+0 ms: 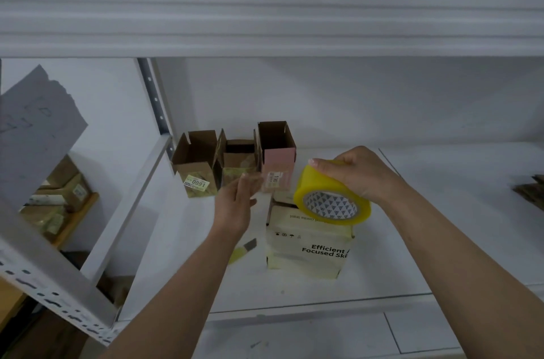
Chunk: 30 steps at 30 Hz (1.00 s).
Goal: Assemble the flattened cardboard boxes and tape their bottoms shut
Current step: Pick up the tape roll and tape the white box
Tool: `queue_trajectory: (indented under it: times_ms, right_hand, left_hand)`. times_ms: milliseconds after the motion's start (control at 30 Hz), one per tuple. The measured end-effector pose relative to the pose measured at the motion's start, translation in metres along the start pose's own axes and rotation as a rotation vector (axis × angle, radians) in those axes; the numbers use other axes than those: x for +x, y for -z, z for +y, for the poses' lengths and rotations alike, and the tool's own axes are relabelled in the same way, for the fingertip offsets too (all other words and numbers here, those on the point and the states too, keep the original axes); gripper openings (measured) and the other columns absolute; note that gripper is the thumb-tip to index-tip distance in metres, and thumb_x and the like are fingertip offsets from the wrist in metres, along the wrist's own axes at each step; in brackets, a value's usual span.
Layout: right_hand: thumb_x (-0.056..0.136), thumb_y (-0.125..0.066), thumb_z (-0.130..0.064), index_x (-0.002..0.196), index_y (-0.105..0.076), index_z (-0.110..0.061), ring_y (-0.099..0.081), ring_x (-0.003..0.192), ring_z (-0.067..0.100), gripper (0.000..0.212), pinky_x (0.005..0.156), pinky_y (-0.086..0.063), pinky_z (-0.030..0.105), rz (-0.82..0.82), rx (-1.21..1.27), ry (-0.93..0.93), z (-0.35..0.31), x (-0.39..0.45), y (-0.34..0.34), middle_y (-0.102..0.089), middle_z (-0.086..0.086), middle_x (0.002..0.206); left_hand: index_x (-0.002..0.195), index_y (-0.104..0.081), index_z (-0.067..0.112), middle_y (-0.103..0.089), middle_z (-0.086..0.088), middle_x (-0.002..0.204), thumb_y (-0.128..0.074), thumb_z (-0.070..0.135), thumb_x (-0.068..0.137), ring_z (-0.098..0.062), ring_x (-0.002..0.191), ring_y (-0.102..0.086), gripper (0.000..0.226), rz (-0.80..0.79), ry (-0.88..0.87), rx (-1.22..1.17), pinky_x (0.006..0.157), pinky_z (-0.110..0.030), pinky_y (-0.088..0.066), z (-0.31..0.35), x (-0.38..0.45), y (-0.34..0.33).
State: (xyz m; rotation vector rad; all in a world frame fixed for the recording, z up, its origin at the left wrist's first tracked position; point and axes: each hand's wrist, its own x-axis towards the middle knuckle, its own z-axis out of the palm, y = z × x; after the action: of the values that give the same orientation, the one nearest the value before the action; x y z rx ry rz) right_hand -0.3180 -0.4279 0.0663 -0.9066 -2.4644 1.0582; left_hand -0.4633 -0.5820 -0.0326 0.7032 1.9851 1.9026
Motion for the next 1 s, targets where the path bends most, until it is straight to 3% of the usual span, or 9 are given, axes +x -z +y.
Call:
queue_trajectory:
  times_ms: [100, 167, 267, 367, 467, 567, 667, 867, 1000]
  right_hand:
    - [0.075, -0.068, -0.064, 0.062, -0.058, -0.008, -0.054, 0.055, 0.017, 0.058, 0.055, -0.04, 0.027, -0.001, -0.053, 0.033, -0.006, 0.001, -0.004, -0.052, 0.008, 0.06]
    - [0.074, -0.067, -0.065, 0.064, -0.054, -0.009, -0.048, 0.059, 0.017, 0.059, 0.058, -0.035, 0.028, 0.001, -0.103, 0.061, -0.01, 0.002, -0.008, -0.044, 0.005, 0.064]
    - [0.074, -0.068, -0.065, 0.08, -0.066, 0.0, -0.053, 0.066, 0.014, 0.065, 0.059, -0.038, 0.027, 0.01, -0.102, 0.059, -0.015, 0.003, -0.01, -0.055, 0.004, 0.074]
    - [0.075, -0.068, -0.063, 0.087, -0.068, -0.011, -0.053, 0.073, 0.005, 0.053, 0.059, -0.039, 0.025, 0.019, -0.086, 0.049, -0.017, 0.002, -0.012, -0.06, -0.004, 0.082]
    - [0.073, -0.069, -0.063, 0.092, -0.067, -0.018, -0.052, 0.081, 0.004, 0.048, 0.067, -0.042, 0.028, 0.025, -0.08, 0.038, -0.018, 0.004, -0.016, -0.057, -0.012, 0.089]
    - [0.074, -0.07, -0.062, 0.091, -0.067, -0.02, -0.053, 0.084, 0.007, 0.045, 0.071, -0.043, 0.03, 0.028, -0.068, 0.038, -0.017, 0.006, -0.018, -0.057, -0.012, 0.09]
    - [0.074, -0.071, -0.06, 0.089, -0.068, -0.021, -0.054, 0.084, 0.005, 0.042, 0.071, -0.044, 0.03, 0.031, -0.04, 0.049, -0.015, 0.006, -0.018, -0.058, -0.012, 0.091]
    - [0.076, -0.074, -0.053, 0.086, -0.068, -0.022, -0.057, 0.082, 0.006, 0.034, 0.063, -0.041, 0.025, 0.047, 0.071, 0.067, -0.013, 0.006, -0.019, -0.061, -0.008, 0.09]
    - [0.075, -0.074, -0.053, 0.082, -0.067, -0.023, -0.057, 0.081, 0.008, 0.032, 0.065, -0.042, 0.026, 0.043, 0.088, 0.067, -0.012, 0.008, -0.02, -0.062, -0.007, 0.089]
  left_hand:
    - [0.116, -0.065, 0.012, -0.066, -0.002, 0.114, -0.035, 0.036, 0.104, -0.013, 0.106, -0.061, 0.04, 0.017, 0.055, 0.05, 0.087, -0.032, -0.052, -0.005, 0.0, 0.008]
    - [0.111, -0.065, 0.011, -0.067, -0.006, 0.115, -0.037, 0.037, 0.103, -0.017, 0.106, -0.062, 0.038, 0.033, 0.179, 0.023, 0.086, -0.034, -0.053, -0.016, -0.006, 0.004]
    - [0.123, -0.061, 0.005, -0.065, -0.008, 0.123, -0.039, 0.036, 0.103, -0.019, 0.11, -0.06, 0.043, -0.009, 0.303, -0.035, 0.09, -0.034, -0.048, -0.028, -0.012, -0.005]
    - [0.131, -0.057, 0.005, -0.064, -0.011, 0.117, -0.04, 0.042, 0.102, -0.023, 0.103, -0.056, 0.051, -0.071, 0.354, -0.01, 0.086, -0.032, -0.046, -0.032, -0.015, -0.009]
    - [0.128, -0.061, 0.008, -0.061, -0.014, 0.127, -0.04, 0.048, 0.1, -0.029, 0.118, -0.056, 0.052, -0.101, 0.407, -0.008, 0.102, -0.042, -0.045, -0.039, -0.017, -0.012]
    - [0.118, -0.067, 0.012, -0.069, -0.008, 0.115, -0.038, 0.046, 0.101, -0.024, 0.11, -0.061, 0.047, -0.12, 0.423, -0.062, 0.098, -0.037, -0.048, -0.044, -0.021, -0.017]
    - [0.102, -0.07, 0.016, -0.072, -0.006, 0.1, -0.037, 0.043, 0.103, -0.02, 0.096, -0.065, 0.043, -0.142, 0.479, -0.11, 0.084, -0.033, -0.051, -0.043, -0.023, -0.023]
    - [0.102, -0.07, 0.007, -0.071, -0.015, 0.101, -0.051, 0.045, 0.096, -0.028, 0.092, -0.065, 0.043, -0.092, 0.697, -0.311, 0.077, -0.039, -0.054, -0.041, -0.025, -0.023]
    - [0.104, -0.072, 0.021, -0.072, -0.012, 0.102, -0.041, 0.05, 0.098, -0.031, 0.099, -0.065, 0.043, 0.004, 0.777, -0.327, 0.095, -0.049, -0.05, -0.047, -0.027, -0.038]
